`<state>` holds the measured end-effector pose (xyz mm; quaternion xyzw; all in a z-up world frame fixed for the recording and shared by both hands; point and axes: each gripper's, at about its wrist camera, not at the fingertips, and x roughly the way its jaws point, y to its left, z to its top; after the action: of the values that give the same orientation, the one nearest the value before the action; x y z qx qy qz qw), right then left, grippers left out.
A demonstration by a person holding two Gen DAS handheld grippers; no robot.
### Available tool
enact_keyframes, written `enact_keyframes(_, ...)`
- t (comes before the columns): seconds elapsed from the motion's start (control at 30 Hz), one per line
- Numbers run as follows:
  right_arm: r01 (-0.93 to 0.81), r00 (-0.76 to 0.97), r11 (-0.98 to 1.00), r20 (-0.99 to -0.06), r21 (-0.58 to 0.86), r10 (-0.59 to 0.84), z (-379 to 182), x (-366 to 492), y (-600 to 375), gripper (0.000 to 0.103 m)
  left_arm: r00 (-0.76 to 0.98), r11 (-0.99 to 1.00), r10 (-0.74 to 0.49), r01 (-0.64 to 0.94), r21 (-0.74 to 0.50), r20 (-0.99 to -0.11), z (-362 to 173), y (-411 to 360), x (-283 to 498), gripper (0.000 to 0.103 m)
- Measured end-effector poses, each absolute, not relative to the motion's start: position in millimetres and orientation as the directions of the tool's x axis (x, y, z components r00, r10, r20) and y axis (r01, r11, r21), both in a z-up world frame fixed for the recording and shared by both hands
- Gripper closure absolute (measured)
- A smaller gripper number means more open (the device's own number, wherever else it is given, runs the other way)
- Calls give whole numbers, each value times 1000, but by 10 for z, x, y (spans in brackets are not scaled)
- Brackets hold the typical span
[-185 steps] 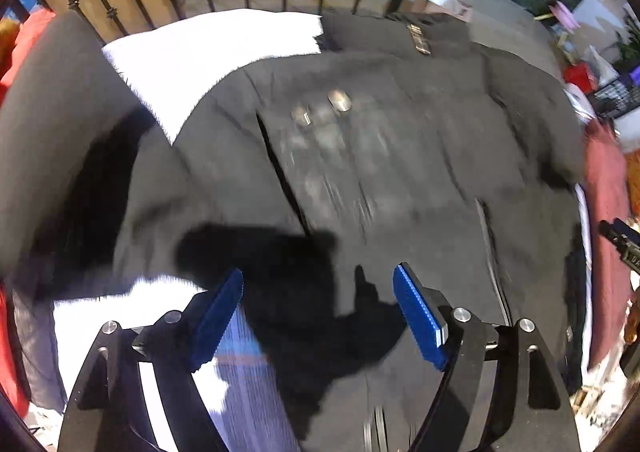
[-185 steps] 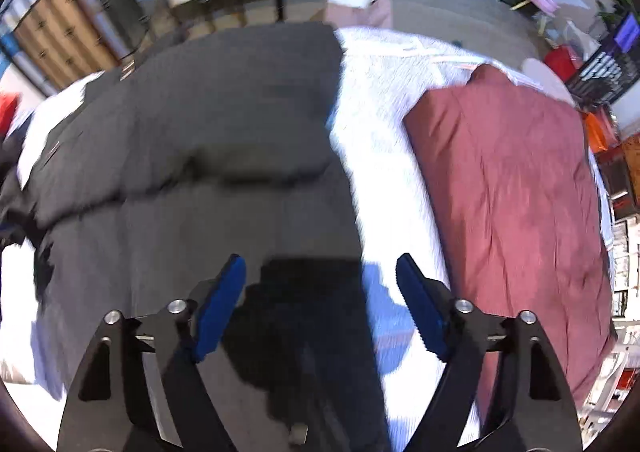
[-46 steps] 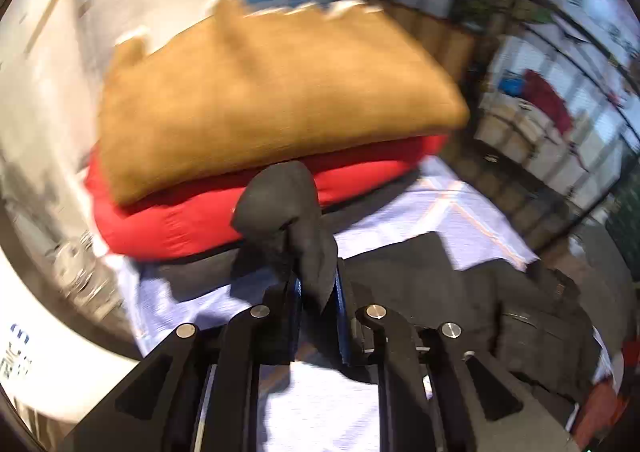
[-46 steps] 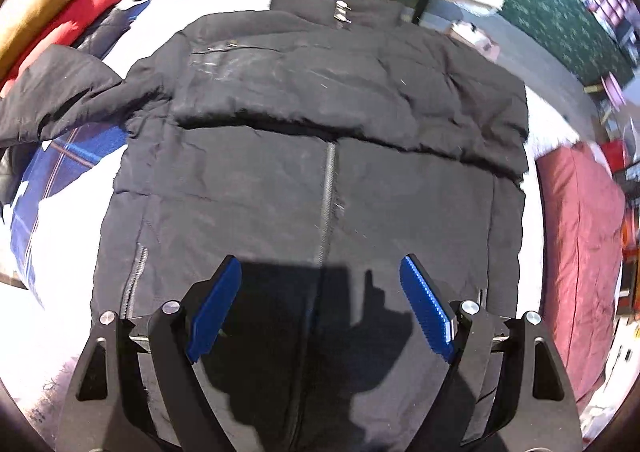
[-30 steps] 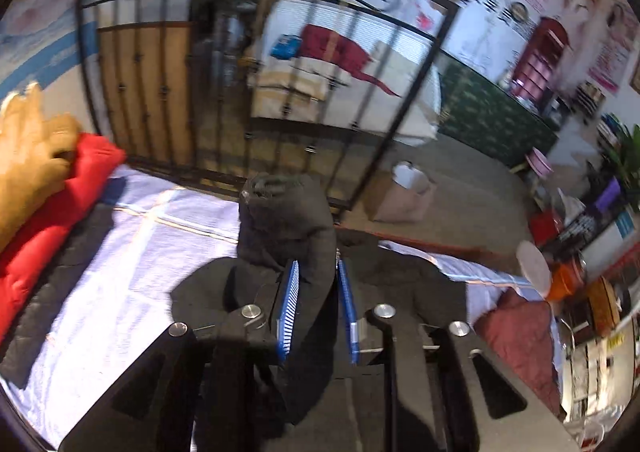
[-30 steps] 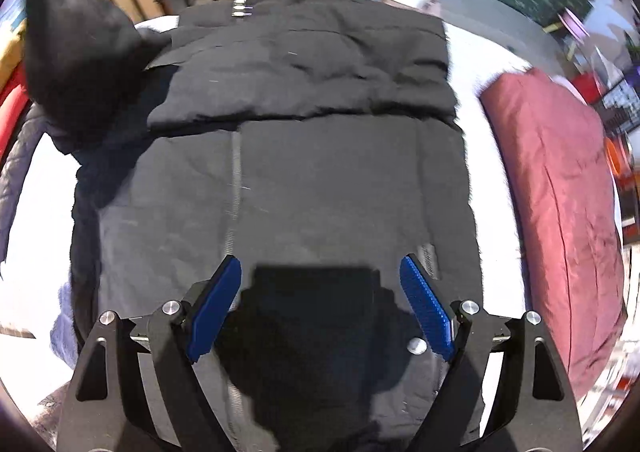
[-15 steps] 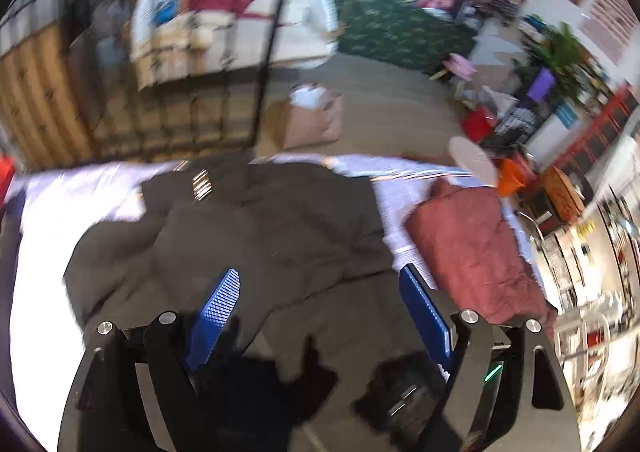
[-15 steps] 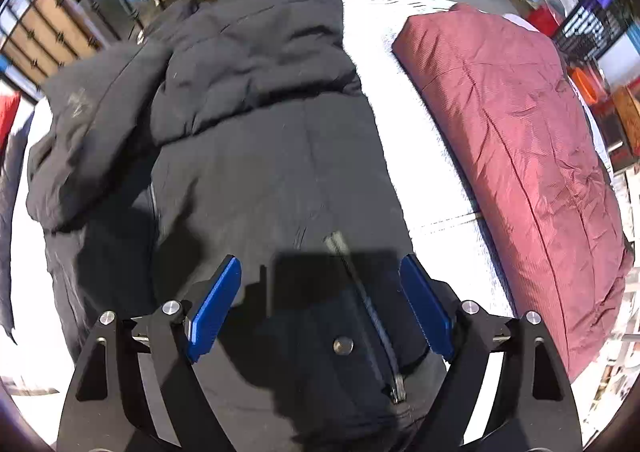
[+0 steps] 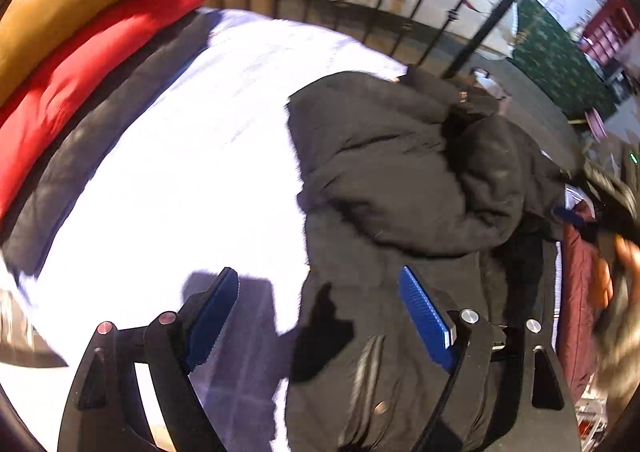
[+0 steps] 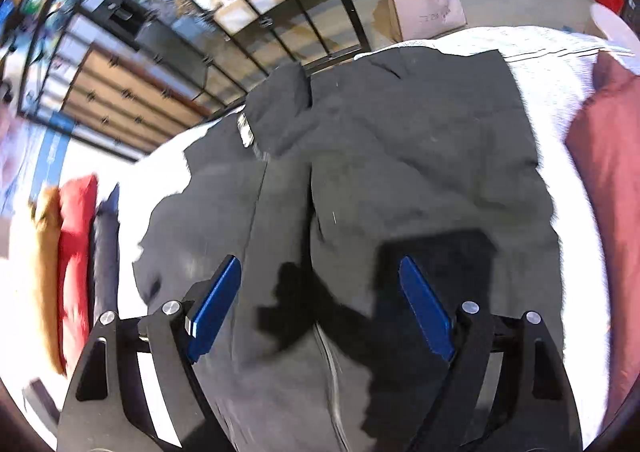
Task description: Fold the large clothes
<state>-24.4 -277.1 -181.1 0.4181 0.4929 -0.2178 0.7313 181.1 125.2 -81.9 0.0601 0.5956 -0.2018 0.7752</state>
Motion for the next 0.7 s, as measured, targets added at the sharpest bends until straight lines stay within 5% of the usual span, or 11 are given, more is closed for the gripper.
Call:
enact_keyframes(0.23,754,418,441,-873,487,250,-2398,132,-2731,27,216,922,-216,366,-126,-952,-804,1427,1732,22)
enact_keyframes(0.3,753,432,414,-859,511,274,-2437,131,-2686,53,215,922,-209,367,-119,-954,-811,1409,1740,22)
enact_keyframes(0.43,715,417,496,-870,493,264,-2215,172,-2610,73,195,919,-207,375,-123,-959,-866,1292,1773,22)
enact_keyframes(0.5,696,455,499,-855,516,250,-2033,95,-2663,97,190,911,-213,392,-125,-958,-868,1211,1765,22)
enact_keyframes(0.53,679,496,485,-832,550,248,-1937,34,-2700,98,188,907,-216,402,-126,-958,-869,1159,1765,22)
enact_keyframes(0.7,701,586,569,-802,430,-115,-1138,-496,-2836,103,172,882,-238,450,-139,-956,-872,873,1759,22)
